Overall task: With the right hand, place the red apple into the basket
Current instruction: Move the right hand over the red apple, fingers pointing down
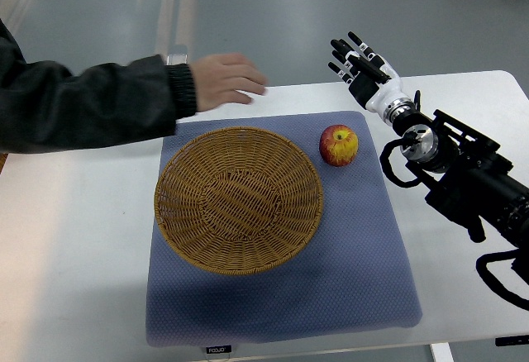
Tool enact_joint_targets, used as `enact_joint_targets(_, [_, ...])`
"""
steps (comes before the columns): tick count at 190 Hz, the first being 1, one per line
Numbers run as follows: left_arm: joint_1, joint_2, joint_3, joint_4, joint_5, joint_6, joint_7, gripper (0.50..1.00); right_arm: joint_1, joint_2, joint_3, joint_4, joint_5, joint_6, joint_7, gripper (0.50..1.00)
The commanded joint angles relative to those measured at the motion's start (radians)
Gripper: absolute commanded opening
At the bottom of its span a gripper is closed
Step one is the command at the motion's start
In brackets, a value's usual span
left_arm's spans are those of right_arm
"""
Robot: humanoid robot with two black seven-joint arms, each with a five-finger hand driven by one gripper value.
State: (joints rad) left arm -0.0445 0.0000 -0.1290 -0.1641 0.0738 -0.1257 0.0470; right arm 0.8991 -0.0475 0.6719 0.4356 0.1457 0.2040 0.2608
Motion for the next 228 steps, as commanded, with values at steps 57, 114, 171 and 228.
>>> enact_joint_targets(57, [-0.001,0.0,-0.001,-0.002,-0.002,0.0,0.004,1.0,0.021,-0.026,-0.023,0.009,-0.057,0.037,-0.02,0.924])
enact_joint_targets(114, [-0.001,0.0,0.0,-0.011,-0.002,0.0,0.004,1.0,0.457,-0.212,-0.667,0.025,-0.463,0.31,-0.173,0.921])
enact_joint_targets(171, [0.0,0.0,0.002,-0.015,-0.003,-0.011,0.004,1.0,1.063,-0.127,-1.482,0.456,-0.575,0.407,-0.296,0.924])
enact_joint_targets(228, [0.0,0.0,0.0,-0.014,-0.002,-0.011,0.004,1.0,0.959,-0.045,-1.477,0.465,-0.5,0.252,-0.301,0.919])
